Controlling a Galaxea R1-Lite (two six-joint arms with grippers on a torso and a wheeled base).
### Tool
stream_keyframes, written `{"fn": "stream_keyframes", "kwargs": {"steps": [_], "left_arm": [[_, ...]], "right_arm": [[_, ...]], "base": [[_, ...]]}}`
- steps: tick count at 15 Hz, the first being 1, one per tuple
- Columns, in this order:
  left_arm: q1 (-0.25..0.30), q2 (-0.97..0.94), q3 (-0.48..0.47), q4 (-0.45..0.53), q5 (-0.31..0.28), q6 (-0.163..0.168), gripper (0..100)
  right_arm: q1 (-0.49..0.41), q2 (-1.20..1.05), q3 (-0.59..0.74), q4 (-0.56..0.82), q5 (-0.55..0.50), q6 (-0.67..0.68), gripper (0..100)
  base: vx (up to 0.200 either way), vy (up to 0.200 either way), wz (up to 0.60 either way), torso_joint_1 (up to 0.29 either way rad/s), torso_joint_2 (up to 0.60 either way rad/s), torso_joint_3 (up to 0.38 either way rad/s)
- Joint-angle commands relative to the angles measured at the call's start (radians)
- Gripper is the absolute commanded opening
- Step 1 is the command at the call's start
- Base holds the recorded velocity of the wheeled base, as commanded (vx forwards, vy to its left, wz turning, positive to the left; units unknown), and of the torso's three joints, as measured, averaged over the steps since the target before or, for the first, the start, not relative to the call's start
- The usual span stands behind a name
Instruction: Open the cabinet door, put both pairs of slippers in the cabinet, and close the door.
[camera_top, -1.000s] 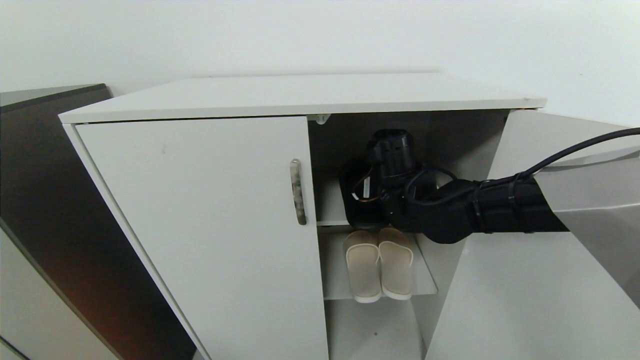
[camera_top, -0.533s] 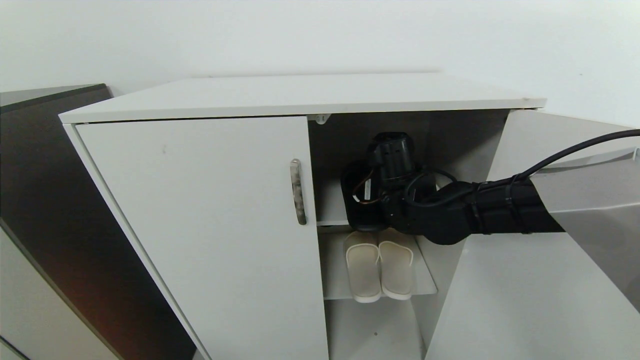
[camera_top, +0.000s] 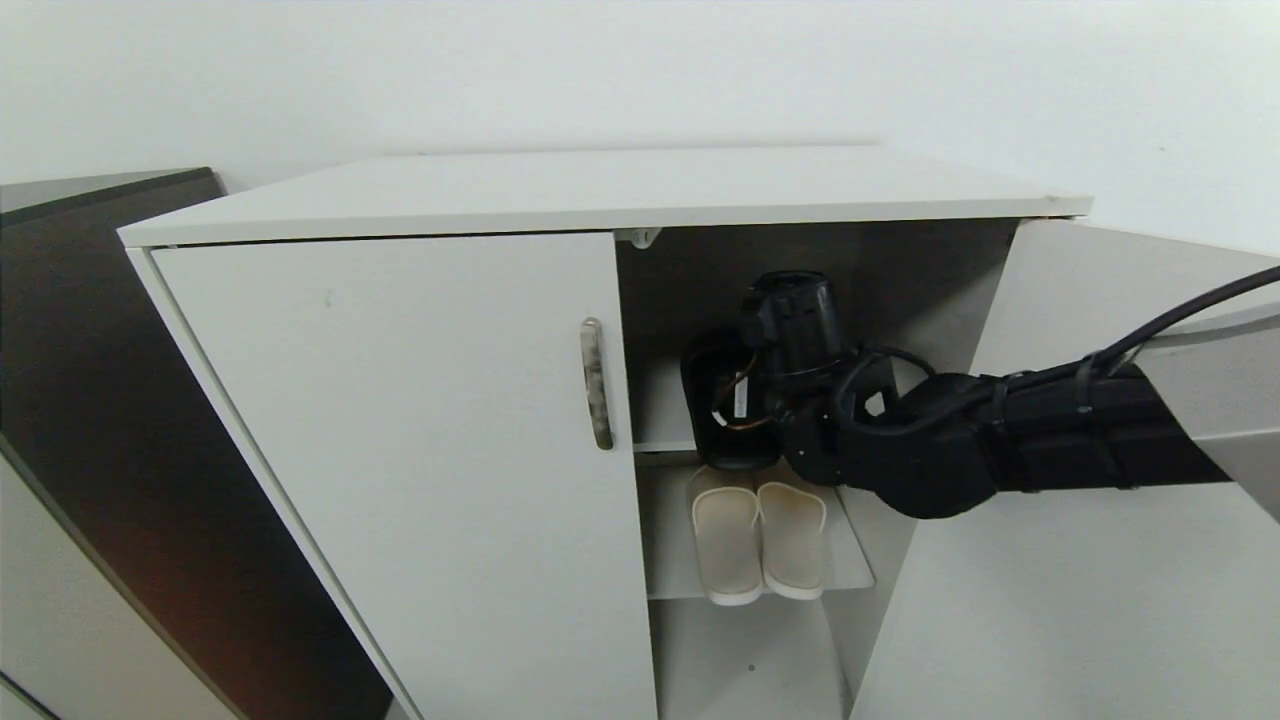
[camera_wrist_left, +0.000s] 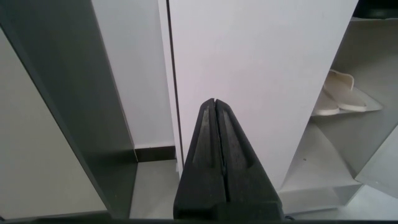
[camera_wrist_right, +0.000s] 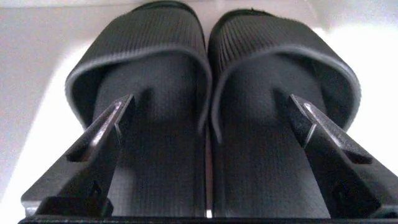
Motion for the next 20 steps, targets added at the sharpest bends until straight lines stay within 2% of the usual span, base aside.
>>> {"fn": "stream_keyframes", "kwargs": {"steps": [1, 2, 4, 6, 7, 16, 20], "left_arm": [[0.0, 0.002, 0.0, 0.001, -0.001, 0.0, 0], [0.0, 0.0, 0.0, 0.0, -0.001, 0.0, 0], [0.0, 0.002, 0.0, 0.001, -0.001, 0.0, 0], [0.0, 0.002, 0.0, 0.0, -0.001, 0.0, 0], [0.0, 0.002, 0.0, 0.001, 0.001, 0.0, 0], [0.0, 0.002, 0.0, 0.0, 0.001, -0.002, 0], [0.0, 0.0, 0.0, 0.001, -0.001, 0.0, 0]], "right_arm": [[0.045, -0.119, 0.115, -0.011, 0.0, 0.028, 100], [0.056, -0.139, 0.144, -0.014, 0.0, 0.039, 100], [0.108, -0.226, 0.296, -0.037, 0.001, 0.089, 100], [0.144, -0.263, 0.407, -0.12, 0.0, 0.088, 100], [0.159, -0.264, 0.439, -0.159, -0.002, 0.081, 0], [0.165, -0.249, 0.499, -0.226, 0.001, 0.078, 0], [0.165, -0.249, 0.499, -0.226, 0.001, 0.08, 0]], "base": [[0.0, 0.0, 0.0, 0.0, 0.0, 0.0], [0.0, 0.0, 0.0, 0.0, 0.0, 0.0], [0.0, 0.0, 0.0, 0.0, 0.0, 0.0], [0.0, 0.0, 0.0, 0.0, 0.0, 0.0], [0.0, 0.0, 0.0, 0.0, 0.0, 0.0], [0.0, 0.0, 0.0, 0.0, 0.0, 0.0], [-0.2, 0.0, 0.0, 0.002, 0.0, 0.004]]}}
